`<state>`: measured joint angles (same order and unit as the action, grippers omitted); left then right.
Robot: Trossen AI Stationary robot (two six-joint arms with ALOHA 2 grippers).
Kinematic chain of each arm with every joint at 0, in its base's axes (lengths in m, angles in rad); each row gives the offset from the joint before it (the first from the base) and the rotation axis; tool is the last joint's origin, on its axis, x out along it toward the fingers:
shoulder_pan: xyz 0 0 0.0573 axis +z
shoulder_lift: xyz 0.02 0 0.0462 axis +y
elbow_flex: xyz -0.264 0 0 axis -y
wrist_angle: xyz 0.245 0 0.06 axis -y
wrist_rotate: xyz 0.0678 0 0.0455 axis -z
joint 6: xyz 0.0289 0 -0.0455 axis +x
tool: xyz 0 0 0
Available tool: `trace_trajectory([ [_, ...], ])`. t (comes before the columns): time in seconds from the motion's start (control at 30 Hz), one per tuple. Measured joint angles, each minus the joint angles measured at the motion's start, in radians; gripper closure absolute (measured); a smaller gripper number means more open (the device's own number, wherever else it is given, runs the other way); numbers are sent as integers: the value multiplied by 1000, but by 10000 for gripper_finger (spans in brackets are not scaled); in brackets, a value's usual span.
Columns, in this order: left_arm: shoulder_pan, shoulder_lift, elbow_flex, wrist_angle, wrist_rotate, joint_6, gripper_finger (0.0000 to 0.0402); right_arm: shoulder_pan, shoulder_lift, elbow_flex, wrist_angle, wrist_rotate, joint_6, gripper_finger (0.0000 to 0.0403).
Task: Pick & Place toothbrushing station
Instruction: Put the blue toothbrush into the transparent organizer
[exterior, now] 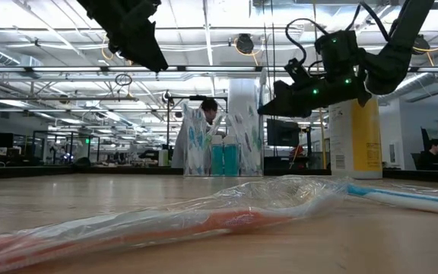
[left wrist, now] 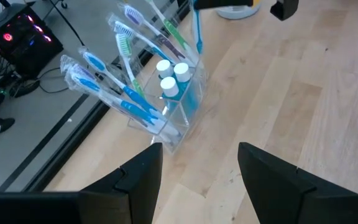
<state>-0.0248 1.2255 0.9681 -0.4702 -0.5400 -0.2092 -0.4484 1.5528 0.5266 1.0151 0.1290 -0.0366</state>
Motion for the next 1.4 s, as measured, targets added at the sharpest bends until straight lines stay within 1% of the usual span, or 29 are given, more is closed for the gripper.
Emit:
trace_trajectory([
  [0.17,0,0,0,-1,0,0,185,0,-1,2,-70,1,28,383],
  [0.37,0,0,0,-1,0,0,185,0,0,1,-79,1,24,383],
  [0.67,0,0,0,-1,0,0,185,-2,0,2,-81,-4,-39,380],
  [0.77,0,0,0,-1,0,0,185,-6,0,24,-104,-4,-57,380],
  [0.83,0,0,0,-1,0,0,185,-6,0,54,-146,-4,-46,381],
  [0.97,4,0,0,0,-1,2,185,-9,0,127,-322,-1,-37,381],
  [1.03,4,0,0,0,-2,4,185,-9,6,147,-361,-1,-14,381],
  [1.2,4,0,0,0,-2,4,185,-9,42,153,-323,0,30,381],
  [1.33,4,0,0,-1,-2,4,185,-11,95,152,-327,-1,32,381],
  [1.4,4,0,0,-1,-2,4,185,-12,120,152,-300,-1,20,380],
])
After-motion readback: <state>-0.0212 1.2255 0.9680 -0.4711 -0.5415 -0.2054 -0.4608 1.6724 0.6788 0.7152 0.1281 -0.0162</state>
